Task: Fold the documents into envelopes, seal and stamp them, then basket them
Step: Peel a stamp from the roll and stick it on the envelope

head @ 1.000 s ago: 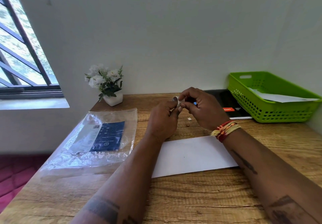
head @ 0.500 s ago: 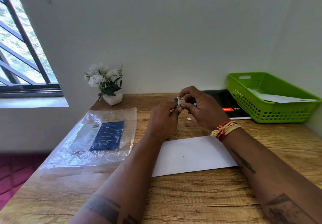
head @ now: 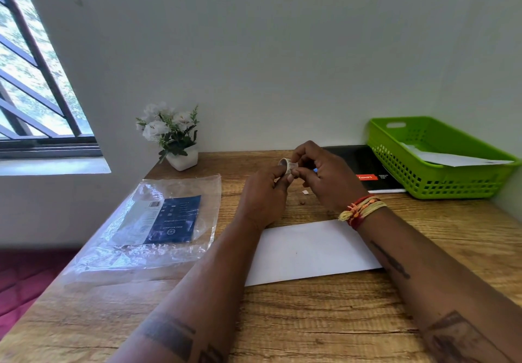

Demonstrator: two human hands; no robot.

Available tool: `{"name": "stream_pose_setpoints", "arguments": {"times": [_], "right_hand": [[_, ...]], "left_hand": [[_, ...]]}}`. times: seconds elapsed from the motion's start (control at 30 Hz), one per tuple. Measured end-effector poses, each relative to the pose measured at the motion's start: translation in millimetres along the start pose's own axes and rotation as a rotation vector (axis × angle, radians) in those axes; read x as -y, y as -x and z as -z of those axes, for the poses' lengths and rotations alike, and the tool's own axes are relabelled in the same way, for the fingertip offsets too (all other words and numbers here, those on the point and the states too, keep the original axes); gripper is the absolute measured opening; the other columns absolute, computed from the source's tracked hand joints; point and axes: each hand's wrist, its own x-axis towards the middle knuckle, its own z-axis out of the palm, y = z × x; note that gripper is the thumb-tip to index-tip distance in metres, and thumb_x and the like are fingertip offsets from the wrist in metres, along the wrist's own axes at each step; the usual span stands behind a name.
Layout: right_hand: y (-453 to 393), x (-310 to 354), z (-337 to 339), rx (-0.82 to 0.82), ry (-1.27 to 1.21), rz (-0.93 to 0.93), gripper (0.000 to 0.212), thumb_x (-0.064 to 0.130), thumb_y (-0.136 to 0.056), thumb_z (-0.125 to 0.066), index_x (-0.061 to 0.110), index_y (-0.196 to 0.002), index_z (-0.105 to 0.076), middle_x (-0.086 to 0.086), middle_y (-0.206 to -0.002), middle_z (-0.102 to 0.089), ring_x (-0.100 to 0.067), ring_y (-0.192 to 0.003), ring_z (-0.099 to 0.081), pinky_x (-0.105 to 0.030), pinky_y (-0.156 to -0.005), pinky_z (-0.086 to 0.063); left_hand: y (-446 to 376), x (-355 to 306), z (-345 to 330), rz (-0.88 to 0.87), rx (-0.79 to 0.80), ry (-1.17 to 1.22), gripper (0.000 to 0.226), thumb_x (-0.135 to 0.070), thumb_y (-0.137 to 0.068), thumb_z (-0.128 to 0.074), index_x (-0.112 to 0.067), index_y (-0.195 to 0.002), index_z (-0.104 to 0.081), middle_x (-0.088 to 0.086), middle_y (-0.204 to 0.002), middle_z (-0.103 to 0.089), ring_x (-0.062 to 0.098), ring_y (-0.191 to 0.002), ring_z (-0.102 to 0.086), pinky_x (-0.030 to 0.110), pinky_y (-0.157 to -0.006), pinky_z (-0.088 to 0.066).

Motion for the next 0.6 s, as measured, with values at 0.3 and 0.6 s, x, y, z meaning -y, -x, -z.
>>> {"name": "stream_pose_setpoints", "arguments": {"times": [0.3, 0.6], "right_hand": [[-0.3, -2.0, -2.4, 0.037, 0.012, -0.018, 0.017, 0.014, -0.095, -0.063, 0.030, -0.094, -0.058, 0.008, -0.089, -0.064, -0.016, -0.079, -0.064, -0.046, -0.070, -0.059], [-0.4, -2.1, 0.3, 0.051, -0.029, -0.036, 0.019, 0.014, -0.095, -0.065, 0.028, -0.108, -0.063, 0.004, -0.087, -0.068, -0.019, -0.077, -0.068, -0.046, -0.069, -0.059]], "left_hand": [[-0.4, 2.5, -1.3, 0.026, 0.019, -0.034, 0.017, -0.027, -0.102, -0.062, -0.021, -0.111, -0.075, 0.002, -0.091, -0.073, 0.023, -0.081, -0.069, 0.042, -0.075, -0.057], [0.1, 1.1, -0.5, 0.027, 0.022, -0.040, 0.015, -0.026, -0.101, -0.062, -0.020, -0.103, -0.075, -0.001, -0.084, -0.071, 0.020, -0.077, -0.067, 0.039, -0.071, -0.055]]}}
